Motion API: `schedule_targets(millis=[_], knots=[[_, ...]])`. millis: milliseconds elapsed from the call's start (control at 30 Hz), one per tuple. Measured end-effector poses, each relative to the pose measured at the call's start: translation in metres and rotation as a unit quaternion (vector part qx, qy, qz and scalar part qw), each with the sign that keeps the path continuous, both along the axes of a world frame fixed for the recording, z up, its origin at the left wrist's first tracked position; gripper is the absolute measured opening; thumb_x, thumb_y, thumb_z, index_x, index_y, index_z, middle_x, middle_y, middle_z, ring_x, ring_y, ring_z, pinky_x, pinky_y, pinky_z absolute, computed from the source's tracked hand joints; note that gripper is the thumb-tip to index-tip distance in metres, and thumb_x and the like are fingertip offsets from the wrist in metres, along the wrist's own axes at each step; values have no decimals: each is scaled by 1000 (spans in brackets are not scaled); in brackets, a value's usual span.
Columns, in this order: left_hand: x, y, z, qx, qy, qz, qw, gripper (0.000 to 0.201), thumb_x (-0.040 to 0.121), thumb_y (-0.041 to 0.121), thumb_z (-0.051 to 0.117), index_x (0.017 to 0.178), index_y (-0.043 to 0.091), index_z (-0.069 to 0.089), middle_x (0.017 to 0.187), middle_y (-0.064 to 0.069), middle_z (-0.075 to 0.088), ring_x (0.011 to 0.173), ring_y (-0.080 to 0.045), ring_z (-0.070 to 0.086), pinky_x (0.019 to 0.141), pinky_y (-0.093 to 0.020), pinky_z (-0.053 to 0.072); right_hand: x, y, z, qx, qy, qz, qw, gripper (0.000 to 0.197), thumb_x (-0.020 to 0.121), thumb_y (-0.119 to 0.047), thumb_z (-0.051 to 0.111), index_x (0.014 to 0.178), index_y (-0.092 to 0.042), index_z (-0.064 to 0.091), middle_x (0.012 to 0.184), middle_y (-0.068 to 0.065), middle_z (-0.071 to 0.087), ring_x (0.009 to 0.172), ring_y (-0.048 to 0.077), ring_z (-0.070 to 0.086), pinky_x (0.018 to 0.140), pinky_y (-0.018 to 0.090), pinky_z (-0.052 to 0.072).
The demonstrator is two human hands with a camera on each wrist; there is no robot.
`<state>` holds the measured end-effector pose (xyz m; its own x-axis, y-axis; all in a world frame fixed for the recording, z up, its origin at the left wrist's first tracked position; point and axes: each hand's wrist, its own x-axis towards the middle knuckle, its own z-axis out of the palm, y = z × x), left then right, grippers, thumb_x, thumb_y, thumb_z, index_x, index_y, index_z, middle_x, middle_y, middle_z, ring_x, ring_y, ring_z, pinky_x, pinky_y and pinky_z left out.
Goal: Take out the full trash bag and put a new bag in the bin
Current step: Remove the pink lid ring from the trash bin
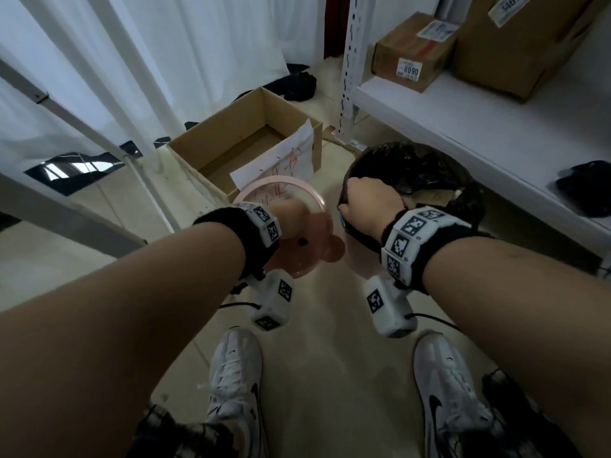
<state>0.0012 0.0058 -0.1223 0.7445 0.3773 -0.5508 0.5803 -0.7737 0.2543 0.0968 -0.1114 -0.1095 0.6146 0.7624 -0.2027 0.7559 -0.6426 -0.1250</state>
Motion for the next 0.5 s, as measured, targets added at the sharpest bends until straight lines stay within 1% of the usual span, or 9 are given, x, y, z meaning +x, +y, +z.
schedule_targets(millis=[67, 133, 167, 200, 267, 300, 367, 433, 500], knots=[[6, 7, -19, 2, 12, -8, 1000, 32, 98, 16, 41, 121, 4, 59, 124, -13, 60, 113, -30, 55, 95, -34, 41, 1, -2, -10, 17, -5, 1, 1000, 30, 92, -27, 49, 112, -4, 52, 115, 17, 58, 106, 36, 55, 81, 39, 43], [7, 15, -37, 4, 14, -1, 1000, 31, 96, 17, 42, 119, 11, 62, 122, -9, 61, 104, -26, 57, 89, -31, 40, 2, -5, -20, 40, -2, 5, 999, 29, 92, -25, 50, 113, -6, 49, 114, 17, 58, 108, 35, 54, 82, 39, 44], [7, 18, -45, 0, 16, -9, 1000, 31, 97, 17, 41, 119, 12, 62, 122, -8, 61, 103, -25, 57, 88, -30, 39, 2, -6, -23, 50, 3, 5, 999, 28, 92, -22, 49, 115, -6, 48, 115, 17, 58, 108, 36, 53, 82, 39, 45], [7, 19, -50, -3, 29, -23, 999, 32, 97, 16, 40, 121, 12, 61, 123, -7, 61, 106, -25, 56, 89, -30, 39, 3, -7, -26, 58, 12, 3, 998, 30, 92, -19, 48, 119, -5, 46, 116, 19, 57, 109, 36, 53, 82, 39, 45], [7, 22, -58, -1, 37, -54, 998, 33, 99, 17, 38, 125, 11, 58, 128, -8, 57, 115, -26, 53, 96, -31, 38, 4, -7, -29, 70, 31, 3, 997, 36, 94, -15, 45, 129, -5, 42, 117, 22, 56, 109, 37, 53, 80, 39, 46], [7, 23, -61, -5, 35, -62, 997, 33, 100, 18, 38, 126, 11, 57, 131, -9, 56, 118, -27, 52, 100, -33, 37, 4, -7, -29, 76, 36, 4, 996, 38, 95, -14, 45, 131, -4, 41, 118, 22, 56, 107, 37, 54, 79, 40, 47], [5, 27, -68, -3, 40, -70, 997, 34, 99, 18, 38, 126, 11, 57, 132, -9, 55, 119, -28, 51, 101, -34, 36, 3, -7, -29, 85, 40, 7, 996, 40, 95, -15, 45, 133, -4, 41, 119, 22, 56, 107, 37, 55, 81, 40, 47], [3, 32, -77, 5, 57, -68, 996, 31, 98, 13, 38, 122, 10, 58, 125, -11, 56, 112, -29, 52, 97, -33, 37, 1, -6, -28, 94, 42, 17, 995, 40, 95, -18, 46, 133, -4, 42, 118, 21, 59, 106, 36, 56, 83, 42, 49], [5, 35, -81, 18, 76, -66, 995, 25, 98, 10, 39, 112, 9, 59, 112, -12, 53, 95, -24, 49, 89, -31, 37, -2, -3, -28, 104, 44, 33, 993, 40, 94, -20, 48, 131, -4, 46, 115, 18, 62, 104, 35, 58, 83, 43, 50]])
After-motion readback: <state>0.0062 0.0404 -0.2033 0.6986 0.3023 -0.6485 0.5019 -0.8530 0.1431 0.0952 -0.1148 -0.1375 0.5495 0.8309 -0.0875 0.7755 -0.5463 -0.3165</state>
